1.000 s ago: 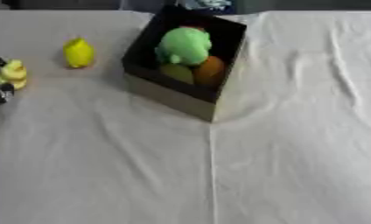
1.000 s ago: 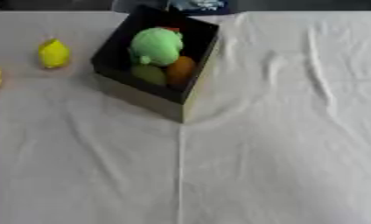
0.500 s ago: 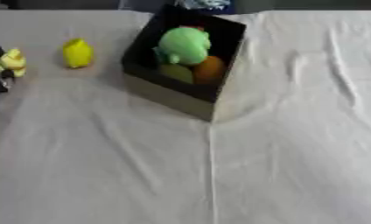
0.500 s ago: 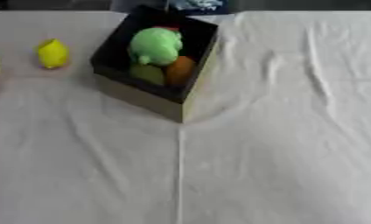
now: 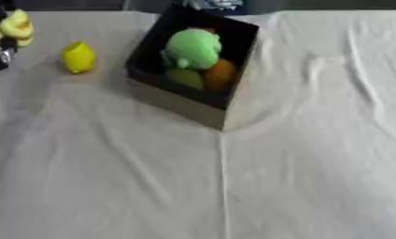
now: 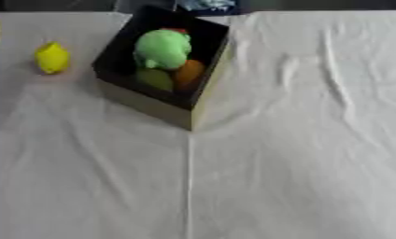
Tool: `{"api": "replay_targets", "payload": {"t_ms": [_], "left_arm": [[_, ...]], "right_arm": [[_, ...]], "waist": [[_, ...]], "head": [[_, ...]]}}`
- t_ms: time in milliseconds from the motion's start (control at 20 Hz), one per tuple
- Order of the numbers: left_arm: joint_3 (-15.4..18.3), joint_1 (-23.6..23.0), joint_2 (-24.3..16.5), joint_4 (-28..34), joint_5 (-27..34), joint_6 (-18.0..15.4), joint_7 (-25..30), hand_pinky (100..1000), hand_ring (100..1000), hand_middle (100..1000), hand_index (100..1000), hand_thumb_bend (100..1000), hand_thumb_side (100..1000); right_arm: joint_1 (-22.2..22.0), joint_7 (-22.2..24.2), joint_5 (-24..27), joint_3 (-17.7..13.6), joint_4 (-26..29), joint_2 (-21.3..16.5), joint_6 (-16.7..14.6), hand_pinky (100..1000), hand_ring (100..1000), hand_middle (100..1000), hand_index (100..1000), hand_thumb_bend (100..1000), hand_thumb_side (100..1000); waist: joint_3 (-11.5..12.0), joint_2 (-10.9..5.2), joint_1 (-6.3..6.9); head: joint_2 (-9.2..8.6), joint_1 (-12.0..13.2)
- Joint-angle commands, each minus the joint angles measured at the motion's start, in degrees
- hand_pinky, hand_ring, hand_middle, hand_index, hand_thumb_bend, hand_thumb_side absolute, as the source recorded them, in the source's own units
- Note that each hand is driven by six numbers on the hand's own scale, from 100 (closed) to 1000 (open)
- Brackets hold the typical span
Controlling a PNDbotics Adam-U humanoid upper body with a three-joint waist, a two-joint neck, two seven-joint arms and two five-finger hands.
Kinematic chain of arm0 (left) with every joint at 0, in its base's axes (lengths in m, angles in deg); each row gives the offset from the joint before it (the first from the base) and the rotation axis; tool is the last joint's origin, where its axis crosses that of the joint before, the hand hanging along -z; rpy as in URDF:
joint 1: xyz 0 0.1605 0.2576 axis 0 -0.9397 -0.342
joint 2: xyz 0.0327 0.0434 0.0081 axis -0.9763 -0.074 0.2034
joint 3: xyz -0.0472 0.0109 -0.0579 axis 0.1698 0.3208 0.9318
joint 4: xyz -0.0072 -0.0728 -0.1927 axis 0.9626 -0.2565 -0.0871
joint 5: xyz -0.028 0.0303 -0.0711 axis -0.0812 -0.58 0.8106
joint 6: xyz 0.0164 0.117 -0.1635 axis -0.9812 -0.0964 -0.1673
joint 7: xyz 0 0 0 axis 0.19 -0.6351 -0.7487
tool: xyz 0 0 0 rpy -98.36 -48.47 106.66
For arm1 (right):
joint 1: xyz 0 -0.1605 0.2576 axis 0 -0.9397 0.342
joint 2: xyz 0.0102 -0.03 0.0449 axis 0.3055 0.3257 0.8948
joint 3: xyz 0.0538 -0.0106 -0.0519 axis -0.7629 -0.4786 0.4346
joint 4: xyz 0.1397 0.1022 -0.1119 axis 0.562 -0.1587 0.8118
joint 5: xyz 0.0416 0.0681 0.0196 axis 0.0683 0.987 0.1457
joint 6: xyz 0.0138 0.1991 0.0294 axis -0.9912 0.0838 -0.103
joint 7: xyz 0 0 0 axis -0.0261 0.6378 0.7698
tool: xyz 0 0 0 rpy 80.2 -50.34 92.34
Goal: Pick up objects on the table and place them in the box.
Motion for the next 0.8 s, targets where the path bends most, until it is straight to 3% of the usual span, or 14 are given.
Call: {"api": "replay_targets", "payload": {"t_ms": [50,400,800], "left_arm": [[-0.13,2.45,-2.43,6.55,1.51,-1.01,1.04,635,590,574,699,100,166],[-4.57,10.97,1.7,11.06,3.67,-4.86,4.71,634,588,575,698,100,167],[-10.14,18.11,11.09,7.54,6.89,-9.37,7.04,623,579,577,701,100,194]], "right_arm": [[0.52,-0.45,0.23,-1.16,0.34,-1.86,-0.06,861,851,553,683,100,364],[1.42,0.15,0.22,-0.52,0.38,-1.27,-0.19,862,851,553,683,100,361],[2.89,1.07,0.08,0.27,0.3,-0.24,-0.31,862,851,553,682,100,366]], "waist": [[0.0,-1.23,0.9],[-0.4,-1.8,1.22],[-1.28,-1.94,1.54]], "head": [[-0.23,-0.48],[0.01,-1.14],[-0.04,-1.45]]}}
